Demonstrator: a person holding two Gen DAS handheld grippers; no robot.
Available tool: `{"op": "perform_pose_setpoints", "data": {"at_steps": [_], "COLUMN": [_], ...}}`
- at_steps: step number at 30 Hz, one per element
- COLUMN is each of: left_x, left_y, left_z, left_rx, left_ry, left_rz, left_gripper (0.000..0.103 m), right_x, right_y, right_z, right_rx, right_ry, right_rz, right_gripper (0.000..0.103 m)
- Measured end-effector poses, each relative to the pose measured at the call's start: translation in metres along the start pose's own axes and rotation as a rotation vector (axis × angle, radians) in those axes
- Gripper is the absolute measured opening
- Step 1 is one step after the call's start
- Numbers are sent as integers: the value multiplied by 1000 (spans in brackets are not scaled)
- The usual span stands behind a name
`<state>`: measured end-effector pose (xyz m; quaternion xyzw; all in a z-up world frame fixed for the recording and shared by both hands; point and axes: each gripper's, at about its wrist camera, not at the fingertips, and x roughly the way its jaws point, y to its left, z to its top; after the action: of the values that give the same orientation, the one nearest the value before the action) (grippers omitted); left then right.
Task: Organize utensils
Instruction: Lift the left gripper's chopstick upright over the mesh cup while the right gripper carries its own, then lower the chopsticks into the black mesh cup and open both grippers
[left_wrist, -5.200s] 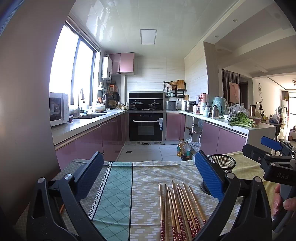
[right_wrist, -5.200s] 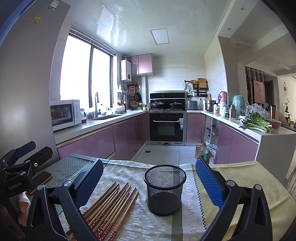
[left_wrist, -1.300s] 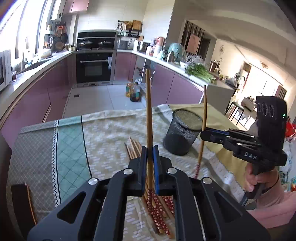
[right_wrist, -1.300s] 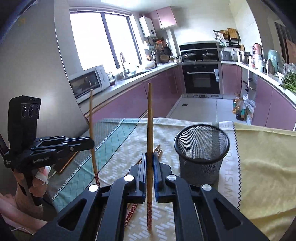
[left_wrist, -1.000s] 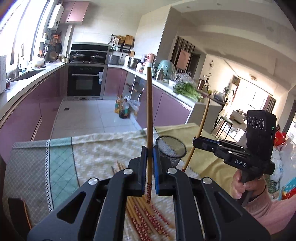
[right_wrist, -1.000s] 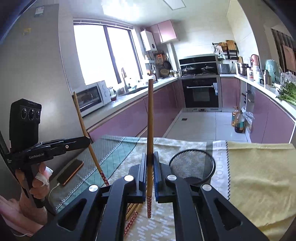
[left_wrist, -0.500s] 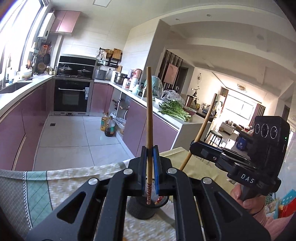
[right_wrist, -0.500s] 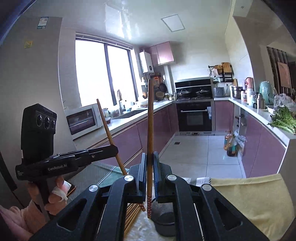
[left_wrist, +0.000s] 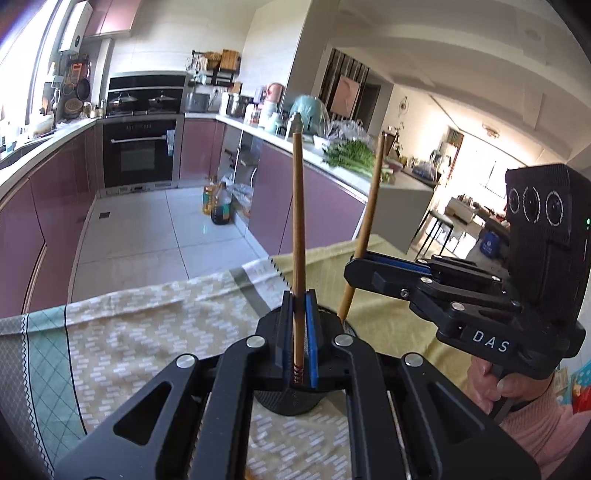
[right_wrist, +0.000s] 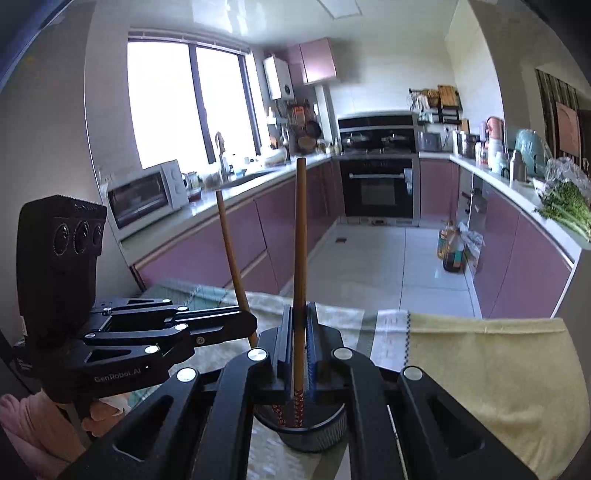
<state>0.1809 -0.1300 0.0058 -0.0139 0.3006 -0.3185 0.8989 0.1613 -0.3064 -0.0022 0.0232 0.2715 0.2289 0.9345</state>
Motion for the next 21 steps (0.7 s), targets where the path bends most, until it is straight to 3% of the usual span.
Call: {"op": "perform_pose_setpoints", "data": {"at_steps": [5,14,21], "left_x": [19,20,5], "left_y": [15,23,28], "left_z": [-10,-5,-6], "left_rx": [9,-4,-20], "left_ry": [40,49,15], "left_rz": [10,44,65], "left_gripper": [7,8,19], "right_x": [17,37,39], "right_y": [-2,-10,-15], "right_z": [-3,-1,-7], "right_rx": [12,56,88], "right_ry": [67,86,79], "right_rz": [-4,-25,-24], "right_gripper": [6,8,10]}}
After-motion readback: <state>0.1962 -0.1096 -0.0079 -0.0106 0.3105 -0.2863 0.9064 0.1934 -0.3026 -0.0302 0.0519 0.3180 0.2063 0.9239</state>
